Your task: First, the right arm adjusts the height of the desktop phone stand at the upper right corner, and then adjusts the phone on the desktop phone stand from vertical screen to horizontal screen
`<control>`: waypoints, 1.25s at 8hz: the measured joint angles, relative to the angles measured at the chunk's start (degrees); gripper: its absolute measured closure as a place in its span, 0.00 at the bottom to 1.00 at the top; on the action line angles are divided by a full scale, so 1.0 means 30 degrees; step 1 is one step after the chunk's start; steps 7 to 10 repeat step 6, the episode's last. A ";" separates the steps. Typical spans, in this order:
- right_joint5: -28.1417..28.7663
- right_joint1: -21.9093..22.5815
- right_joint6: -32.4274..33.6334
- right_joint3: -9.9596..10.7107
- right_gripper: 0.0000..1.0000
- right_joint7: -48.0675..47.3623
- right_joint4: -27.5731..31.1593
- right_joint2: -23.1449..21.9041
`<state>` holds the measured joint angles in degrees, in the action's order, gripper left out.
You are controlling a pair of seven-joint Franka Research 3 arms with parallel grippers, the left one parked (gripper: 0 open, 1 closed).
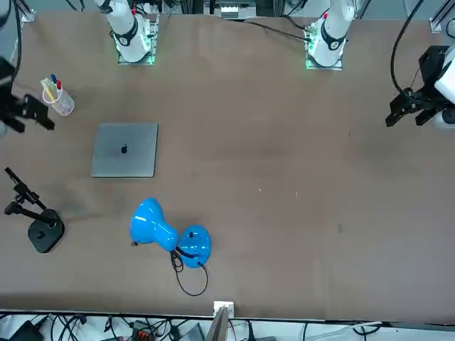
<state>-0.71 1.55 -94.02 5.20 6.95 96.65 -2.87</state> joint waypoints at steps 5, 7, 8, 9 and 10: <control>0.0031 0.0682 -0.0505 0.0027 0.00 -0.0507 0.2635 -0.2515; 0.0058 0.0749 -0.0545 0.0086 0.00 -0.0510 0.2615 -0.2505; 0.0058 0.0749 -0.0545 0.0086 0.00 -0.0510 0.2615 -0.2505; 0.0058 0.0749 -0.0545 0.0086 0.00 -0.0510 0.2615 -0.2505; 0.0058 0.0749 -0.0545 0.0086 0.00 -0.0510 0.2615 -0.2505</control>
